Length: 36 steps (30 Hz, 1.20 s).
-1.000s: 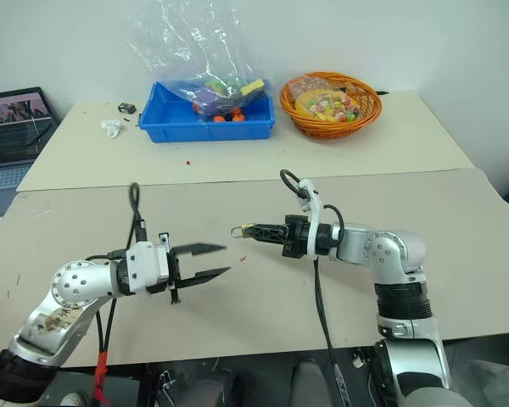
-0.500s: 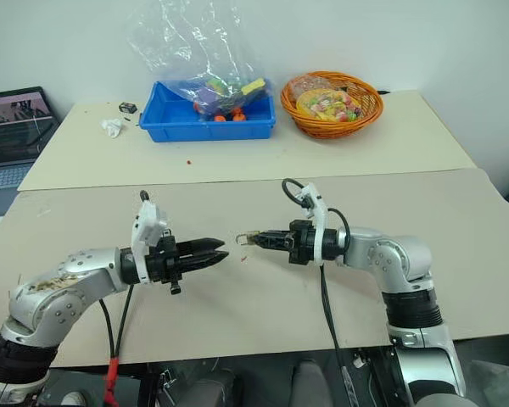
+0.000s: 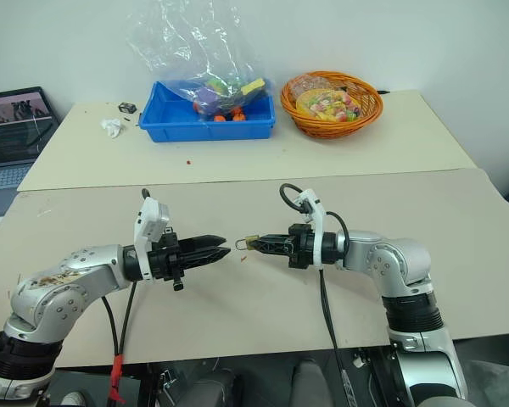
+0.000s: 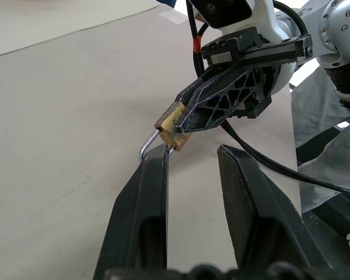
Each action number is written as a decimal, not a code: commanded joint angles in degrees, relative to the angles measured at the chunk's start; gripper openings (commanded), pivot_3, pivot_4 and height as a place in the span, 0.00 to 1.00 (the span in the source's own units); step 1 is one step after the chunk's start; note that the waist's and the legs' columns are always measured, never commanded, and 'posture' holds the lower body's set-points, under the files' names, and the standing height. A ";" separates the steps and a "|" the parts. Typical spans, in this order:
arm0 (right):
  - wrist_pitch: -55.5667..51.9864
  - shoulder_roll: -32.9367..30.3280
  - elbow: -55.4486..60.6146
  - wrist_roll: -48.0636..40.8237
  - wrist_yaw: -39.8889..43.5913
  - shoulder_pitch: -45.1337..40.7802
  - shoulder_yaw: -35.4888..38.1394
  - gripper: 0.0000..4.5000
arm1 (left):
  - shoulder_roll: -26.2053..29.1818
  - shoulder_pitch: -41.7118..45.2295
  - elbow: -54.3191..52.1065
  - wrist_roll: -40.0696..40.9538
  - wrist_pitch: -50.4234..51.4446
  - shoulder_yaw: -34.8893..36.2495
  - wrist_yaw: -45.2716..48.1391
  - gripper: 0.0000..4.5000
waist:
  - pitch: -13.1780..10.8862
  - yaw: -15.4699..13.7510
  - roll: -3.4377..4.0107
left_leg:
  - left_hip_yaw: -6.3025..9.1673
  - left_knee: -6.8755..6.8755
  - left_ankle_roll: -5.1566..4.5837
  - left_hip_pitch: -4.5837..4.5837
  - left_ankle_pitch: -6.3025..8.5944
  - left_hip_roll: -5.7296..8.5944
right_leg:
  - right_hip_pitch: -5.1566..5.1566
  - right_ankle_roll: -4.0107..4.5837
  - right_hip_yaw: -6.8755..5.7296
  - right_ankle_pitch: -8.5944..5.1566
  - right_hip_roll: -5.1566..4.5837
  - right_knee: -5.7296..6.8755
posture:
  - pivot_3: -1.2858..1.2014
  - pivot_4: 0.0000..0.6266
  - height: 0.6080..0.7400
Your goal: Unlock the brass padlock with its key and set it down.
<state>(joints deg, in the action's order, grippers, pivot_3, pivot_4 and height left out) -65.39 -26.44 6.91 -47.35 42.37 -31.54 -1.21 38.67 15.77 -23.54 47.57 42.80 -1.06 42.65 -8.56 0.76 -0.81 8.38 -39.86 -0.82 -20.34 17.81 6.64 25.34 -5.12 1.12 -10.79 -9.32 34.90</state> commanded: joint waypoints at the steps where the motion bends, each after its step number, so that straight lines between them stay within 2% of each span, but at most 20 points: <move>1: 1.54 -0.11 1.79 -0.41 0.59 -1.41 1.43 0.03 | -0.29 0.59 -2.11 0.37 0.24 1.03 0.44 0.31 | 0.00 -0.01 0.00 | 0.00 0.00 0.00 0.00 0.00 0.00 | 0.00 0.00 0.00 0.00 0.00 0.00 | 0.52 0.24 1.00; 2: 1.49 -0.14 1.82 -0.44 0.59 -1.42 1.46 0.03 | -0.28 0.58 -2.18 0.24 0.16 1.06 0.64 0.31 | 0.00 0.00 0.00 | 0.00 0.00 0.00 0.00 0.00 0.00 | 0.00 0.00 0.00 0.00 0.00 0.00 | 0.52 0.24 1.00; 7: 1.52 -0.17 1.70 -0.45 0.62 -1.59 1.57 0.03 | -0.76 0.39 -2.36 0.81 -0.25 2.04 1.05 0.02 | 0.00 0.00 0.00 | 0.00 0.00 0.00 0.00 0.00 0.00 | 0.00 0.00 0.00 0.00 0.00 0.00 | 0.52 0.24 1.00; 13: 1.27 -0.28 3.06 -0.99 0.61 -1.73 1.71 0.03 | -0.47 0.43 -2.57 0.04 0.13 1.09 1.84 0.02 | 0.00 0.00 0.00 | 0.00 0.00 0.00 0.00 0.00 0.00 | 0.00 0.00 0.00 0.00 0.00 0.00 | 0.52 0.24 1.00; 20: -1.11 0.61 8.17 -6.24 0.53 -1.81 3.39 0.03 | -1.25 1.93 -1.09 -1.28 0.08 0.17 1.75 0.02 | 0.00 -0.05 0.00 | 0.00 0.00 0.00 0.00 0.00 -0.01 | -0.01 0.00 0.00 0.00 0.00 -0.01 | 0.52 0.24 1.00; 36: -4.13 2.13 7.88 -11.88 -4.23 -4.14 6.99 0.03 | -2.61 2.43 -0.42 -3.10 0.05 0.05 2.25 0.02 | 0.00 -0.03 0.00 | -0.01 0.00 0.00 0.00 0.00 -0.01 | 0.00 0.01 0.00 0.01 0.01 0.00 | 0.52 0.24 1.00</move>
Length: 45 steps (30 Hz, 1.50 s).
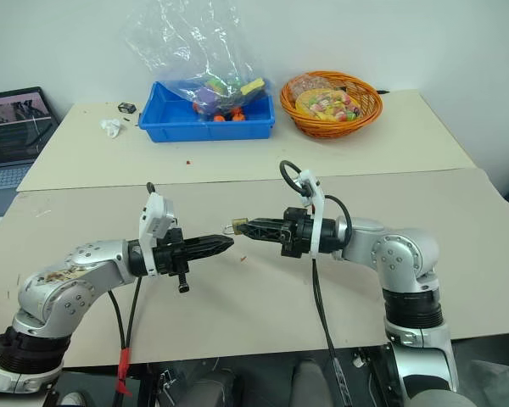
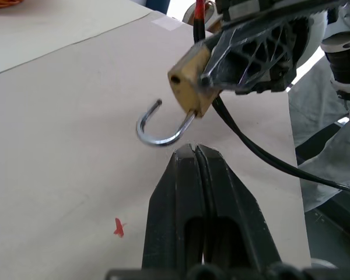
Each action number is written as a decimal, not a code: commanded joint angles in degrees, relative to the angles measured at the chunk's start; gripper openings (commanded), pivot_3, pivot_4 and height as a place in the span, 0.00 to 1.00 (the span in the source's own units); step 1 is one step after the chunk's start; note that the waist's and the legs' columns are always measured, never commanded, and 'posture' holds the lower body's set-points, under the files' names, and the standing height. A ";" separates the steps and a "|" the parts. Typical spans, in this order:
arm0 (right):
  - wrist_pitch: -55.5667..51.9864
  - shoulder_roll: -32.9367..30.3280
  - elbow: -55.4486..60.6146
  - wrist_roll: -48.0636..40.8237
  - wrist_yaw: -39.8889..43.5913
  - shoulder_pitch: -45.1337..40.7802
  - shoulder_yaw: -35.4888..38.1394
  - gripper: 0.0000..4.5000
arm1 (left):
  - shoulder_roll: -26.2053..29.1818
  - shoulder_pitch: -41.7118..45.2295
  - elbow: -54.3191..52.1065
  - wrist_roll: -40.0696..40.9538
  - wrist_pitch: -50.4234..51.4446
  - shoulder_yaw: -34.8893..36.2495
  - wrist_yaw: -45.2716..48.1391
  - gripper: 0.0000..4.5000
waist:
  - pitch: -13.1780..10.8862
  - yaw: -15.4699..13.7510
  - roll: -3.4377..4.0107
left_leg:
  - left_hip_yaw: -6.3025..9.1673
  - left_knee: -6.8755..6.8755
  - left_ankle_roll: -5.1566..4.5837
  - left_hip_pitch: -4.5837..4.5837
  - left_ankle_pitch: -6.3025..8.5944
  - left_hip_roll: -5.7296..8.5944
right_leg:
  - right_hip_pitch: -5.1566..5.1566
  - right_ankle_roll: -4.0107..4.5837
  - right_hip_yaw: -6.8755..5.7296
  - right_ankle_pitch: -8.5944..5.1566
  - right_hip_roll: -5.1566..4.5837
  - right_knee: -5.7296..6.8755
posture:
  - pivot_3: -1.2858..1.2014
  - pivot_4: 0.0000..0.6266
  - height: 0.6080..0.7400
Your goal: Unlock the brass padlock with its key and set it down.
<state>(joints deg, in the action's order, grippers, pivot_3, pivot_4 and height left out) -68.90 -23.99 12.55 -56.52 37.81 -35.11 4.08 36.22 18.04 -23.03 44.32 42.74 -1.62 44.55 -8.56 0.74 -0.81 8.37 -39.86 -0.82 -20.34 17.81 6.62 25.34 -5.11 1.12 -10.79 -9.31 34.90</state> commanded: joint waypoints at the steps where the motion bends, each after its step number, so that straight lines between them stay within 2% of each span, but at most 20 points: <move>1: -0.62 -0.66 2.59 -2.90 0.51 -0.42 1.50 0.03 | -0.17 0.13 -0.99 0.10 0.09 0.63 0.38 0.02 | 0.00 -0.01 0.00 | 0.00 0.00 0.00 0.00 0.00 0.01 | 0.00 0.00 0.00 0.00 -0.01 0.00 | 0.52 0.24 1.00; 13: 1.86 -1.17 -4.81 1.58 -1.07 -1.12 1.07 0.03 | -0.14 -0.16 -2.06 0.24 0.39 0.59 0.42 0.02 | 0.00 0.00 0.00 | -0.02 -0.01 0.00 0.01 0.00 0.01 | 0.00 0.01 0.01 0.00 -0.01 0.01 | 0.52 0.24 1.00; 20: 3.25 -4.24 -1.89 2.46 4.45 1.50 -1.34 0.03 | -0.43 0.13 -1.78 0.11 0.02 1.20 -0.21 0.02 | 0.00 -0.02 0.00 | -0.02 0.00 0.00 -0.01 0.00 0.00 | 0.00 0.01 0.01 0.00 -0.01 0.01 | 0.52 0.24 1.00; 25: 2.83 -5.97 2.21 -0.59 9.57 3.56 -0.76 0.03 | -1.07 0.71 -0.30 -0.05 -0.01 2.04 -1.10 0.02 | 0.00 0.03 -0.01 | -0.02 0.00 0.00 0.00 0.00 0.00 | -0.01 0.00 0.01 0.00 -0.01 -0.01 | 0.52 0.24 1.00; 35: 3.36 -6.40 4.06 0.88 10.26 3.98 -2.71 0.03 | -1.76 0.99 -0.48 -0.12 0.10 1.77 -1.55 0.02 | -0.01 -0.03 -0.01 | -0.04 -0.01 0.00 0.00 0.00 -0.01 | -0.01 0.00 0.01 0.00 -0.01 0.00 | 0.52 0.24 1.00; 45: 3.06 -4.03 3.03 0.25 8.53 2.10 -3.04 0.03 | -1.87 1.33 -0.79 -0.12 0.42 1.75 -1.84 0.02 | -0.01 -0.02 -0.01 | -0.04 -0.01 0.00 0.01 0.00 -0.01 | 0.00 0.01 0.01 0.00 -0.01 -0.01 | 0.52 0.24 1.00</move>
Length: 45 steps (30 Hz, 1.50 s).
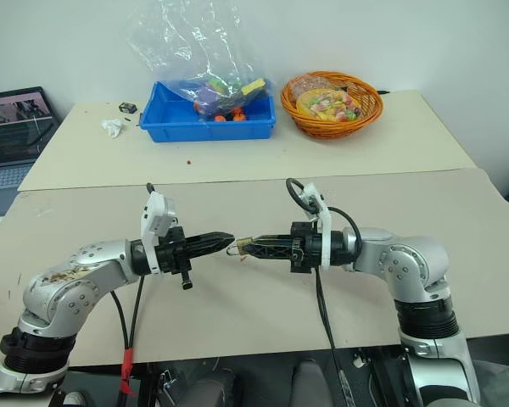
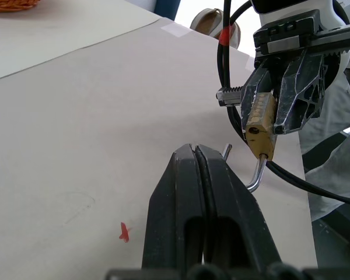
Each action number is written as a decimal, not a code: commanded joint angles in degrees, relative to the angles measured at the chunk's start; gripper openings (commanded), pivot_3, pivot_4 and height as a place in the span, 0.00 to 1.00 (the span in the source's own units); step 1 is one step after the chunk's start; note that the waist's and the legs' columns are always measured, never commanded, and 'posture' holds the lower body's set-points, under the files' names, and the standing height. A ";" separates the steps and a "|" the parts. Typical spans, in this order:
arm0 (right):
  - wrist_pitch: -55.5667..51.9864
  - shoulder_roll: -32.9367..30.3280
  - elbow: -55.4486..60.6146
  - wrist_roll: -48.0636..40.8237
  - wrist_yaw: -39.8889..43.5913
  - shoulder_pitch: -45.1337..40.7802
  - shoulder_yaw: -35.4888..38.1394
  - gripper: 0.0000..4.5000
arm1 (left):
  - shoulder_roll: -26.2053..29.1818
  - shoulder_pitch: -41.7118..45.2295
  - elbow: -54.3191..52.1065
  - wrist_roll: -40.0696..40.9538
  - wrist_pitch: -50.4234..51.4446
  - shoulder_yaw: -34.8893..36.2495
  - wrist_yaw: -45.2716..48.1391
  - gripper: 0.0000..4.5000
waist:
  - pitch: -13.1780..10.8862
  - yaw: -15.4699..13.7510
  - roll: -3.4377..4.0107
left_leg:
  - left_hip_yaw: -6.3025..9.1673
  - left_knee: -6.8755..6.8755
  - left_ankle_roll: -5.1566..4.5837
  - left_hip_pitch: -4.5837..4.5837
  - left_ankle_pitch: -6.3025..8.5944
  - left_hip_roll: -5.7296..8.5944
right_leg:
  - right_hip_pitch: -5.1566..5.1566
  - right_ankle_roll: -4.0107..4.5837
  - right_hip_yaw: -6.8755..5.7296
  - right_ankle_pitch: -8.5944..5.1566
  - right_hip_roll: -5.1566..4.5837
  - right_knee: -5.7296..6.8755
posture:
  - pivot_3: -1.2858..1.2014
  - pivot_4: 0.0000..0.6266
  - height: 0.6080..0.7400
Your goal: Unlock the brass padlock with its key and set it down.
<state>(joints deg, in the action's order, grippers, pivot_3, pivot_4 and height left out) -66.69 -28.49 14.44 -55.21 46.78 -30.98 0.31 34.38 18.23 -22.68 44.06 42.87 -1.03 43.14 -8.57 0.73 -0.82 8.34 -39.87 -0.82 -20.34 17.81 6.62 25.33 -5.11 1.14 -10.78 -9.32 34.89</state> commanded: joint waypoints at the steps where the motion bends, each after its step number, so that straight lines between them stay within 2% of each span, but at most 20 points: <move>1: 0.76 0.60 1.09 -1.10 -0.51 -2.18 0.79 0.03 | -0.04 1.17 -1.16 0.14 0.31 1.16 -0.51 0.02 | 0.00 -0.05 0.00 | 0.00 0.00 0.00 0.00 0.00 0.00 | 0.00 0.00 0.00 0.00 0.00 0.00 | 0.52 0.24 1.00; 27: -0.54 4.44 -5.81 -2.19 -6.44 -7.00 3.66 0.03 | -0.02 0.26 -1.84 -0.36 0.49 1.26 -0.78 0.02 | 0.00 0.08 0.00 | 0.00 0.00 0.01 0.00 0.00 0.00 | 0.01 0.01 0.01 0.00 0.00 0.01 | 0.52 0.24 1.00; 31: -1.54 4.02 -8.18 -3.76 -7.14 -8.08 5.86 0.03 | 1.05 -0.87 -1.18 -3.43 -1.48 0.93 0.03 0.02 | 0.00 0.01 0.00 | 0.00 0.00 0.01 0.00 0.00 0.01 | 0.01 0.01 0.01 0.01 0.00 0.02 | 0.52 0.24 1.00; 35: -4.27 3.13 -13.00 -5.36 -7.38 -9.16 8.77 0.03 | 4.09 -4.08 1.10 -11.47 -9.49 -0.27 3.09 0.02 | 0.00 0.09 0.01 | -0.02 0.05 0.01 0.00 0.00 -0.01 | 0.01 0.02 0.01 0.01 0.02 0.01 | 0.52 0.24 1.00; 37: -4.80 2.20 -16.67 -3.03 -7.61 -9.40 8.02 0.03 | 5.04 -5.17 2.02 -14.76 -13.86 -0.73 4.58 0.02 | 0.00 0.06 0.01 | -0.02 0.05 0.01 0.00 0.00 -0.01 | 0.02 0.03 0.01 0.02 0.02 0.00 | 0.52 0.24 1.00; 40: -2.01 0.54 -22.46 5.00 -6.31 -8.60 1.21 0.03 | 5.08 -5.72 1.60 -18.41 -20.05 -1.36 6.32 0.02 | 0.00 -0.01 0.01 | -0.06 0.04 0.01 0.00 0.00 -0.01 | 0.00 0.05 0.01 0.03 0.01 -0.04 | 0.52 0.24 1.00; 45: 0.40 1.70 -31.36 14.37 -4.69 -8.44 -7.29 0.03 | 4.80 -6.75 -0.89 -21.62 -26.00 -3.17 8.54 0.02 | 0.00 0.05 0.01 | -0.12 0.04 0.00 -0.03 0.00 -0.05 | 0.04 0.05 0.02 0.03 0.00 -0.01 | 0.52 0.24 1.00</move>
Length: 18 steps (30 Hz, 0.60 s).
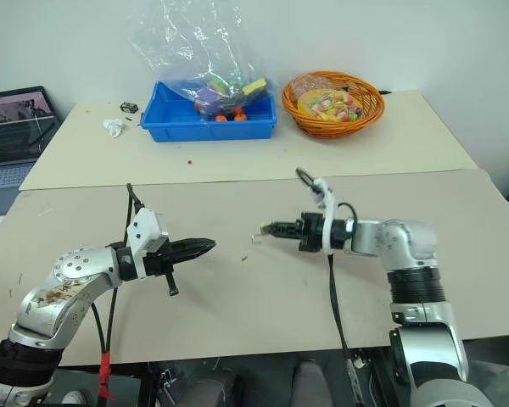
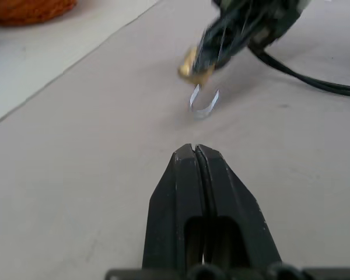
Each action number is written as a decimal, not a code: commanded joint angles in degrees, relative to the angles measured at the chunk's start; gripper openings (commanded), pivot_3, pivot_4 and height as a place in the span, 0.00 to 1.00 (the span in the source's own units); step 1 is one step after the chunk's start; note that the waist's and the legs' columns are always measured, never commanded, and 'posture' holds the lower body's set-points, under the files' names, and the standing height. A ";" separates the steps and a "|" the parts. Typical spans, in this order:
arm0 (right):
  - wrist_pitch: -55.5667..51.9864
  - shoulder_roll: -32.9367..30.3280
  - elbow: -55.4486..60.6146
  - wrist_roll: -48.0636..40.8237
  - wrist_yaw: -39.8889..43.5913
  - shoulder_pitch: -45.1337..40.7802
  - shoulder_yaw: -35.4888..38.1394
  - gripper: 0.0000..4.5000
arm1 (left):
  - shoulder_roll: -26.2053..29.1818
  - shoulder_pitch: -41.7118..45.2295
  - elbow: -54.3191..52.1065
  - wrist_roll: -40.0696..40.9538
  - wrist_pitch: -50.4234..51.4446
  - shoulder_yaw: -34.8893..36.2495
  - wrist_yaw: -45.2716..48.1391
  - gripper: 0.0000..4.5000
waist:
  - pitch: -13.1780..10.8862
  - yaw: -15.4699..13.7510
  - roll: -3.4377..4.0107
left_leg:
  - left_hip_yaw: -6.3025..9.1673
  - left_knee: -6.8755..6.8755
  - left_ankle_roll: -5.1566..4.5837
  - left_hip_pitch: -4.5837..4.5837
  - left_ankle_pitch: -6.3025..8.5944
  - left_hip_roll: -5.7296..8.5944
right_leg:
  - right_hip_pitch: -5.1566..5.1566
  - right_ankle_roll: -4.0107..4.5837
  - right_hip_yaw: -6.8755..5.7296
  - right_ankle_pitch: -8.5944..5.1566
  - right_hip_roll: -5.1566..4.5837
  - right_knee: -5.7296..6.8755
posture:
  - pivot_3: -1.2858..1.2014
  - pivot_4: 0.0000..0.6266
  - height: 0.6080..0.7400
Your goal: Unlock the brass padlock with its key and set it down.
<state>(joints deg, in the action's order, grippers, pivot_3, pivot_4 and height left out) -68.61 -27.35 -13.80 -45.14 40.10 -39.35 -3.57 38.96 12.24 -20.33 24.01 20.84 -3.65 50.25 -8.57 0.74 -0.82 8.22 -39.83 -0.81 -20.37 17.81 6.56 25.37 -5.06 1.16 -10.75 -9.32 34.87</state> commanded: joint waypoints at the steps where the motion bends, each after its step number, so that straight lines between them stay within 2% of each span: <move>1: 2.53 0.90 -4.70 5.52 2.28 -0.23 -4.22 0.03 | 0.29 -1.13 -3.50 -1.88 -4.53 -0.67 1.75 0.02 | 0.01 0.24 0.00 | -0.01 0.00 0.00 -0.01 0.00 0.01 | 0.00 0.01 0.01 0.01 -0.01 0.01 | 0.52 0.24 1.00; 6: 2.62 2.11 -11.27 9.54 3.30 -1.80 -4.76 0.03 | 0.33 -2.37 -3.65 -2.85 -6.17 -0.64 2.62 0.02 | 0.09 0.31 -0.11 | -0.19 -0.01 -0.02 0.24 0.03 -0.21 | -0.22 0.16 0.02 0.12 0.14 -0.20 | 0.52 0.24 1.00; 12: 3.02 3.00 -15.70 12.19 3.39 -3.20 -3.30 0.03 | -0.18 -2.27 -3.50 -3.24 -5.89 -0.36 2.35 0.02 | 0.15 0.15 -0.17 | -0.27 0.03 -0.37 1.02 0.33 -0.45 | -0.95 0.30 0.04 0.33 0.51 -0.42 | 0.52 0.24 1.00; 14: 3.50 3.07 -16.66 12.92 3.54 -3.45 -3.01 0.26 | -0.31 -2.26 -3.73 -3.41 -5.87 -0.44 2.33 0.00 | 0.15 0.13 -0.17 | -0.27 0.05 -0.32 1.20 0.40 -0.50 | -1.16 0.30 0.05 0.33 0.64 -0.48 | 0.52 0.24 1.00; 18: 4.18 3.18 -18.01 13.70 3.43 -3.93 -1.27 0.52 | -0.79 -2.06 -3.47 -3.52 -6.14 -0.35 2.15 0.00 | 0.17 0.05 -0.15 | -0.26 0.05 -0.28 1.18 0.39 -0.53 | -1.11 0.32 0.06 0.34 0.74 -0.54 | 0.52 0.24 1.00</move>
<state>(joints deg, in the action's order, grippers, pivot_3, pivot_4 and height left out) -65.13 -23.26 -28.26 -34.92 46.23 -44.24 -5.41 38.40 9.67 -21.83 20.38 16.03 -4.82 52.57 -8.39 0.79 -0.97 7.95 -39.79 -1.07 -19.18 18.20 6.03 24.25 -4.72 1.25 -10.40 -8.56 34.30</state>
